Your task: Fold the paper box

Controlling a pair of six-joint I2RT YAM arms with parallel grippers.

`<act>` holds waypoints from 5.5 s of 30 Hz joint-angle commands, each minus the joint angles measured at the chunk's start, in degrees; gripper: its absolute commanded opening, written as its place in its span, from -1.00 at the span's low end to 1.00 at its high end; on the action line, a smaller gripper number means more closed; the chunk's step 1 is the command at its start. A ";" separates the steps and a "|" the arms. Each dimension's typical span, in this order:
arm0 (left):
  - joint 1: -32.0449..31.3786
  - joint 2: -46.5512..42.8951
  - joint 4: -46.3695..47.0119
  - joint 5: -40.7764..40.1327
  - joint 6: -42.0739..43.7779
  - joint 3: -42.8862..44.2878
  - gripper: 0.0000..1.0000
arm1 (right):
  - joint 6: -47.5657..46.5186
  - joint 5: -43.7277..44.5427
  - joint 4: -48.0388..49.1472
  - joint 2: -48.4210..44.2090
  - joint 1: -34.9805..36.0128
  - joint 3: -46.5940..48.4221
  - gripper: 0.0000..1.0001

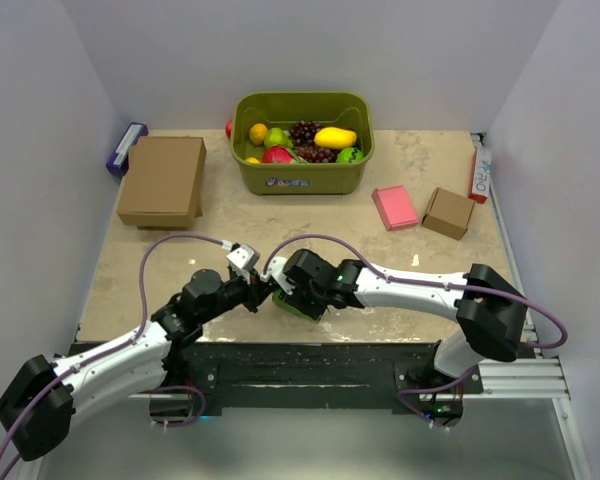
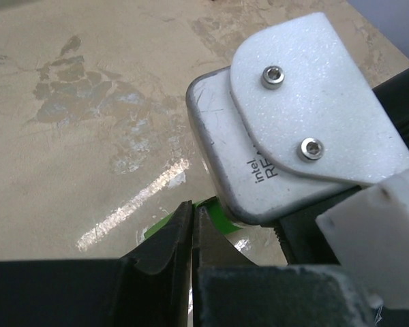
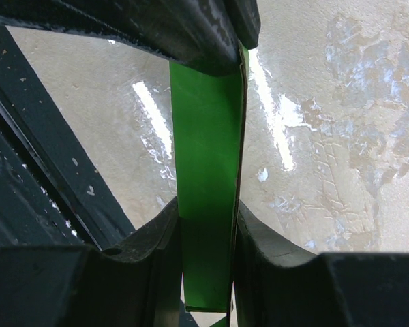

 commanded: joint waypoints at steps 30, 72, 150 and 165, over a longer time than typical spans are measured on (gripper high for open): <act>-4.95 4.38 -4.90 -10.46 -5.21 6.93 -1.00 | -0.69 1.05 -0.41 1.85 -0.27 1.52 -0.54; -5.38 1.22 2.57 -12.73 -3.02 -4.05 -1.00 | -0.69 0.79 -0.06 1.23 -0.27 1.35 -0.54; 2.44 -2.47 13.64 -0.25 6.04 -6.07 -0.25 | -1.13 -1.67 0.29 -1.40 -0.53 0.82 -0.55; 2.44 -2.03 14.52 0.62 5.60 -6.51 -0.61 | -1.13 -1.67 0.11 -1.05 -0.71 0.91 -0.55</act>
